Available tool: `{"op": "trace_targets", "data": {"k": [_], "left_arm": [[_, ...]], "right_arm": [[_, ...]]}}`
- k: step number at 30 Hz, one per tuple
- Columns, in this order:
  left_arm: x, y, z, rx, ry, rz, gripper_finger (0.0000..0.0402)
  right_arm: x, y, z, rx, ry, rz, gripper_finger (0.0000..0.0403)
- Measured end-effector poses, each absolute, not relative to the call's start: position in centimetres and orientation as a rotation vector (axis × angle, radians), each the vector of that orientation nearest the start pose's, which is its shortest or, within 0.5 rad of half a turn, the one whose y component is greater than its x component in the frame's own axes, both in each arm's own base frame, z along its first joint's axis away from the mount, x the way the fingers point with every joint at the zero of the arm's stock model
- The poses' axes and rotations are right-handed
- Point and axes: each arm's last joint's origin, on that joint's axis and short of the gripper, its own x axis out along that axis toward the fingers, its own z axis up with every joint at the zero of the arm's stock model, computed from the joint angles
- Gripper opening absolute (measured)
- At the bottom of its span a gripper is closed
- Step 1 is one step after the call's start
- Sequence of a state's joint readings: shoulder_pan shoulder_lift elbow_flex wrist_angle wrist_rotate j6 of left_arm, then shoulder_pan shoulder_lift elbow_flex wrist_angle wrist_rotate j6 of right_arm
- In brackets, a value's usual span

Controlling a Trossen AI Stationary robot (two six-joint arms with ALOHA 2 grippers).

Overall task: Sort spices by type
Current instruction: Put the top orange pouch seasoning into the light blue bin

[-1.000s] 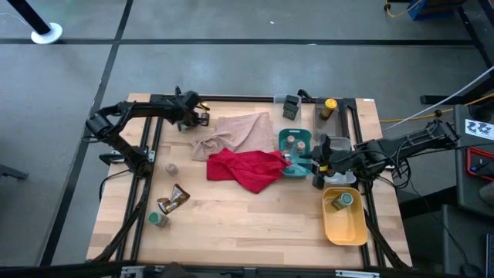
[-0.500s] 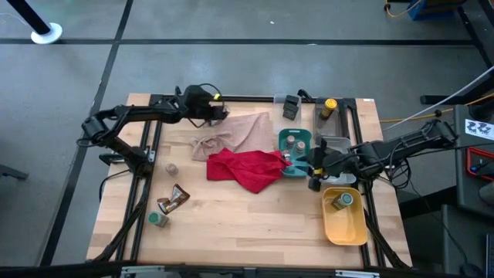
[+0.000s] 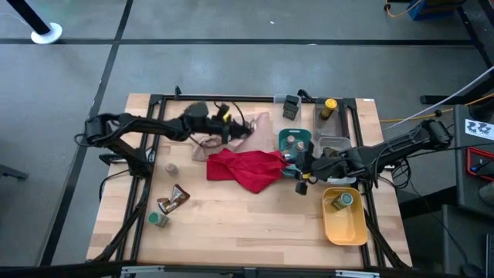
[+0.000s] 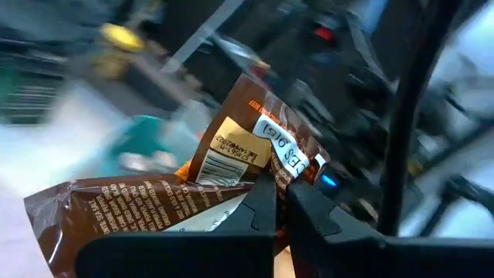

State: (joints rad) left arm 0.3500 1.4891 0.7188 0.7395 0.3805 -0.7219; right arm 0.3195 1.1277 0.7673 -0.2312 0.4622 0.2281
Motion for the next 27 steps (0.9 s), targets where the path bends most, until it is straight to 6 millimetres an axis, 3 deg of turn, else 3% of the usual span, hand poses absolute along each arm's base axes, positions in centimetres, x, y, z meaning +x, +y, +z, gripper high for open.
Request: {"op": "trace_targets", "data": {"k": [8, 14, 20, 27], "left_arm": [[30.9, 3.5, 23.9, -0.605, 0.072, -0.234, 0.0001], [31.1, 0.1, 24.0, -0.522, 0.086, -0.343, 0.0001], [31.0, -2.1, 24.0, -0.424, 0.085, -0.415, 0.0001], [30.9, -3.2, 24.0, -0.353, 0.077, -0.45, 0.0001]], "right_arm": [[23.7, 5.3, 27.1, 0.0, 0.41, -0.161, 0.012], [24.1, 4.3, 27.2, 0.042, 0.4, -0.112, 0.012], [24.3, 3.9, 27.3, 0.05, 0.402, -0.064, 0.012], [24.4, 4.0, 27.7, -0.073, 0.359, -0.026, 0.012]]}}
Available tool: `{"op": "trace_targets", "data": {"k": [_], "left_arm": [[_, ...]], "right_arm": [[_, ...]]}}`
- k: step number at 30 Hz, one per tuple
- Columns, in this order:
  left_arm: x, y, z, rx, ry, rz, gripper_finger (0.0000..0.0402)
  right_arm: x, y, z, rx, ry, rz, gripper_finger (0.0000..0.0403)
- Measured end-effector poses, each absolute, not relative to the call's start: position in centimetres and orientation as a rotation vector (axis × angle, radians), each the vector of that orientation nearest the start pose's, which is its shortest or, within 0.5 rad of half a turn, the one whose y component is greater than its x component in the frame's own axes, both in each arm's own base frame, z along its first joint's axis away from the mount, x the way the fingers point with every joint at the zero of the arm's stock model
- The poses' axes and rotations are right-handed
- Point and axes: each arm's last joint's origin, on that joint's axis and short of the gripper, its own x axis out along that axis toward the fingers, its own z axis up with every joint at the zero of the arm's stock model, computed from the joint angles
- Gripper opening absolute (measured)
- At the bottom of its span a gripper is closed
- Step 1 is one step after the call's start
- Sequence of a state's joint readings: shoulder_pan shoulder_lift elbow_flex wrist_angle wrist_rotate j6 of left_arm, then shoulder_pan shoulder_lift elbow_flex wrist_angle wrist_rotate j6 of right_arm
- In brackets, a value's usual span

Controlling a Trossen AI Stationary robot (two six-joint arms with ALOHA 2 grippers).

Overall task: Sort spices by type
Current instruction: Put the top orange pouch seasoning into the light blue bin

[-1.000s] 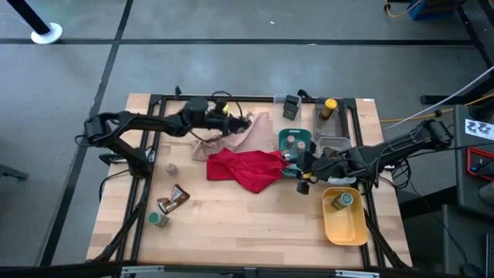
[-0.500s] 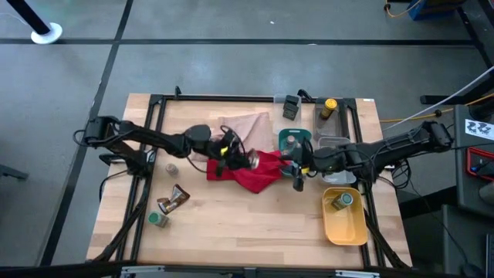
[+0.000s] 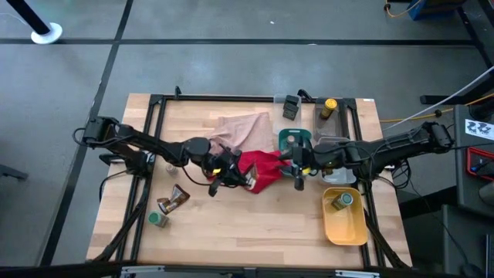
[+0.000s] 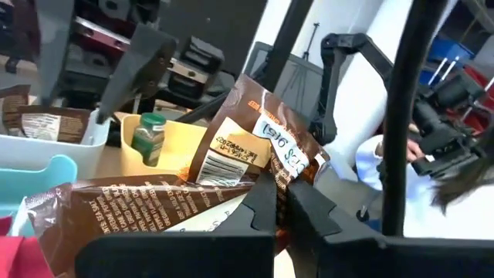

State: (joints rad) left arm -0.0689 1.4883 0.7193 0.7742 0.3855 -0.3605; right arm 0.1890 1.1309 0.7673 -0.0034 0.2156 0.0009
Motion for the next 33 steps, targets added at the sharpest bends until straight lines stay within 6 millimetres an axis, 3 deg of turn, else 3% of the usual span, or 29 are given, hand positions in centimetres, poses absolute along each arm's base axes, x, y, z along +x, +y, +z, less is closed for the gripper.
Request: {"op": "trace_targets", "data": {"k": [6, 16, 25, 33], "left_arm": [[30.9, -3.3, 24.0, -0.332, 0.072, -0.455, 0.0001], [30.9, -3.4, 24.0, -0.332, 0.076, -0.455, 0.0001], [30.8, -4.2, 23.9, -0.323, 0.08, -0.482, 0.0001], [30.6, -5.6, 24.3, -0.224, 0.022, -0.54, 0.0001]], "right_arm": [[24.9, 4.2, 27.9, -0.141, 0.315, 0.02, 0.012], [27.8, 5.1, 25.6, -0.252, 0.301, 0.142, 0.012], [29.0, 5.4, 25.4, -0.353, 0.195, 0.165, 0.012], [29.5, 5.5, 24.3, -0.376, 0.243, 0.181, 0.012]]}}
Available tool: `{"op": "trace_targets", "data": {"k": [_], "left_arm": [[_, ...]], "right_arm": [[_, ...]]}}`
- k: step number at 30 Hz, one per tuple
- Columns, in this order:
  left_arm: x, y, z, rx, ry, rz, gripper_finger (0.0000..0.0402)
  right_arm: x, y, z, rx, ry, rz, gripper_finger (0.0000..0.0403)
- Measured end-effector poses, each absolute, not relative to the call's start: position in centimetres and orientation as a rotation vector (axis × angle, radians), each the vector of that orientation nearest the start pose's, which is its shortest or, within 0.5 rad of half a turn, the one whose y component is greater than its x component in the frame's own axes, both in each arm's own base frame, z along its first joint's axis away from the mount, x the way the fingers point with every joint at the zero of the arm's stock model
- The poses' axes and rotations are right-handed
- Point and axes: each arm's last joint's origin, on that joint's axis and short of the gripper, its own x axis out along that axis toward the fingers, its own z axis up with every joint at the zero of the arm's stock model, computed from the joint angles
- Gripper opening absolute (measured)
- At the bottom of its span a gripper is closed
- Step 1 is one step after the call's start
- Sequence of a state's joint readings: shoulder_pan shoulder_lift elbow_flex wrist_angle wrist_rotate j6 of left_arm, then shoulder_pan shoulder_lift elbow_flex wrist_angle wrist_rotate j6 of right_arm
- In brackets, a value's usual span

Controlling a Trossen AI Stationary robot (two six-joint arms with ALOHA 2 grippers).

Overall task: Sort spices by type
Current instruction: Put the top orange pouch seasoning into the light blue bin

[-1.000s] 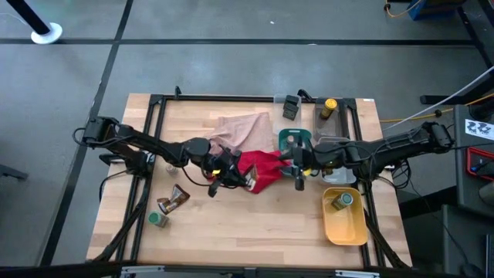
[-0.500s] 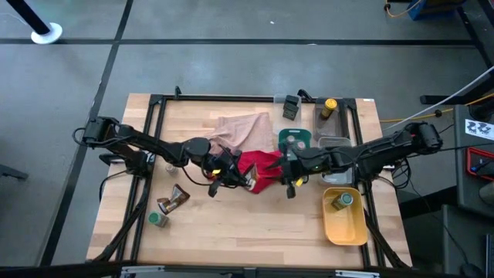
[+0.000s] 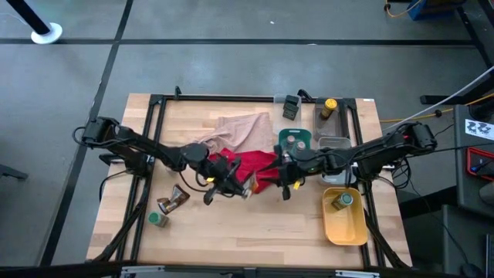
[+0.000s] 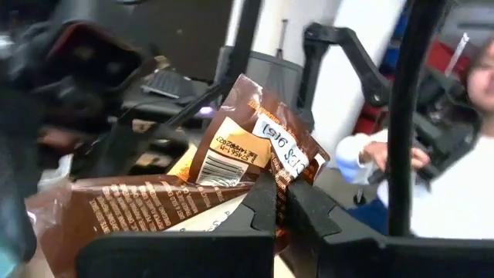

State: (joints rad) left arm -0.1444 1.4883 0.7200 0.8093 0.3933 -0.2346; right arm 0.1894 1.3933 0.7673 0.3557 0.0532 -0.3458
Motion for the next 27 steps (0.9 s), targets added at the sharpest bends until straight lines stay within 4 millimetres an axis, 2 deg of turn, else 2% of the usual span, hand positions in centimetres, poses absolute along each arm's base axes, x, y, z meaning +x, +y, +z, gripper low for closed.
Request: {"op": "trace_targets", "data": {"k": [5, 12, 19, 27], "left_arm": [[30.3, -6.7, 24.5, -0.088, -0.032, -0.606, 0.0001], [29.9, -7.9, 25.2, 0.082, -0.163, -0.658, 0.0001], [30.0, -7.8, 25.3, 0.125, -0.179, -0.623, 0.0001], [30.2, -7.5, 25.0, 0.201, -0.19, -0.593, 0.0001]], "right_arm": [[29.6, 5.6, 24.4, -0.325, 0.222, 0.201, 0.012], [29.7, 5.9, 25.5, -0.271, 0.103, 0.274, 0.012], [29.7, 6.0, 26.5, -0.263, -0.005, 0.309, 0.012], [30.3, 6.2, 25.9, -0.257, -0.017, 0.329, 0.012]]}}
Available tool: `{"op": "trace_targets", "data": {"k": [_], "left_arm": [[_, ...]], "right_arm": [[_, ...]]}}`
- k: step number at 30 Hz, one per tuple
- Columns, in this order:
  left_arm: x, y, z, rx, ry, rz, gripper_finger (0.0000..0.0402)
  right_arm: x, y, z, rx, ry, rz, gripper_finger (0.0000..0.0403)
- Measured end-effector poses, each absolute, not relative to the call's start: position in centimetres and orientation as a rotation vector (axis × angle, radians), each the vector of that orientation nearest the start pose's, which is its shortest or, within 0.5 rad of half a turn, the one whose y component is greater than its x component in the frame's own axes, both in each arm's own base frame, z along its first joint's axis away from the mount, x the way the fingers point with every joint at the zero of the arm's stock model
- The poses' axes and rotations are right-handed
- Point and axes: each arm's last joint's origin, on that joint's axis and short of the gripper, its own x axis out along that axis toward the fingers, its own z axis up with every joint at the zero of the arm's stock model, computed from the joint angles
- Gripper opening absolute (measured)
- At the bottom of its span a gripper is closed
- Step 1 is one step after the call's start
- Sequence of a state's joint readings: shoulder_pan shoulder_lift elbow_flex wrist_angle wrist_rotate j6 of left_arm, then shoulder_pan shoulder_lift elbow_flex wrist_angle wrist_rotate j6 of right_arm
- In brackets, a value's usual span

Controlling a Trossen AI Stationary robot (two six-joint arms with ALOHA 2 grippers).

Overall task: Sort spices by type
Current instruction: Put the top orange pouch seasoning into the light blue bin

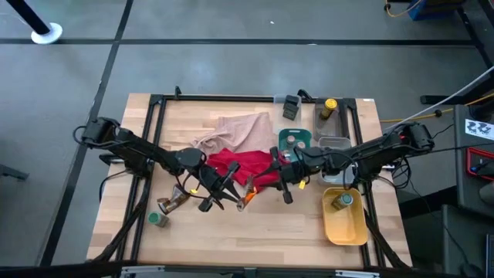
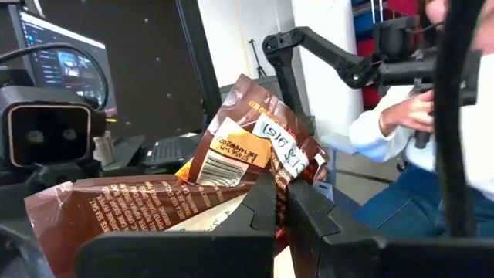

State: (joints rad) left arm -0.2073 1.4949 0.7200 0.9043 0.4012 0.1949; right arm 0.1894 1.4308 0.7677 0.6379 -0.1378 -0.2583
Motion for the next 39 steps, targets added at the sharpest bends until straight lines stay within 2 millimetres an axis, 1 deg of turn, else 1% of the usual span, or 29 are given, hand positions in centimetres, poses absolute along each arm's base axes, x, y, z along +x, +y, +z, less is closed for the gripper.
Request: {"op": "trace_targets", "data": {"k": [5, 8, 12, 17, 20, 22, 24, 28, 30, 32, 34, 36, 39], "left_arm": [[30.4, -7.4, 24.6, 0.218, -0.172, -0.573, 0.0001], [30.5, -7.3, 24.4, 0.213, -0.157, -0.571, 0.0001], [30.5, -7.3, 24.3, 0.199, -0.136, -0.574, 0.0001], [30.5, -7.3, 24.1, 0.186, -0.114, -0.576, 0.0001], [30.5, -7.3, 24.1, 0.183, -0.111, -0.576, 0.0001], [30.5, -7.3, 24.1, 0.184, -0.112, -0.576, 0.0001], [30.5, -7.4, 24.1, 0.188, -0.113, -0.577, 0.0001], [30.5, -7.3, 24.0, 0.188, -0.105, -0.576, 0.0001], [30.5, -7.3, 24.0, 0.183, -0.103, -0.576, 0.0001], [30.5, -7.3, 24.0, 0.179, -0.098, -0.577, 0.0001], [30.5, -7.4, 23.9, 0.179, -0.088, -0.587, 0.0001], [30.4, -7.5, 23.8, 0.177, -0.084, -0.596, 0.0001], [30.4, -7.5, 23.8, 0.178, -0.086, -0.599, 0.0001]], "right_arm": [[30.9, 6.4, 25.0, -0.233, -0.014, 0.366, 0.012], [31.1, 6.5, 24.9, -0.226, -0.03, 0.364, 0.012], [31.2, 6.4, 24.9, -0.226, -0.028, 0.332, 0.012], [31.2, 6.2, 24.9, -0.134, -0.01, 0.278, 0.012], [31.3, 6.2, 24.9, -0.132, -0.006, 0.271, 0.0121], [31.2, 6.3, 24.9, -0.13, -0.006, 0.285, 0.013], [31.2, 6.2, 24.9, -0.093, -0.003, 0.277, 0.0149], [31.3, 5.9, 24.9, -0.049, -0.001, 0.148, 0.0191], [31.3, 5.8, 24.9, -0.05, 0.002, 0.138, 0.0206], [31.3, 5.9, 24.9, -0.049, 0.001, 0.173, 0.0216], [31.3, 6.1, 24.8, -0.054, 0.009, 0.25, 0.0221], [31.2, 6.3, 24.7, -0.057, 0.015, 0.325, 0.0222], [31.2, 6.5, 24.7, -0.066, 0.017, 0.384, 0.0219]]}}
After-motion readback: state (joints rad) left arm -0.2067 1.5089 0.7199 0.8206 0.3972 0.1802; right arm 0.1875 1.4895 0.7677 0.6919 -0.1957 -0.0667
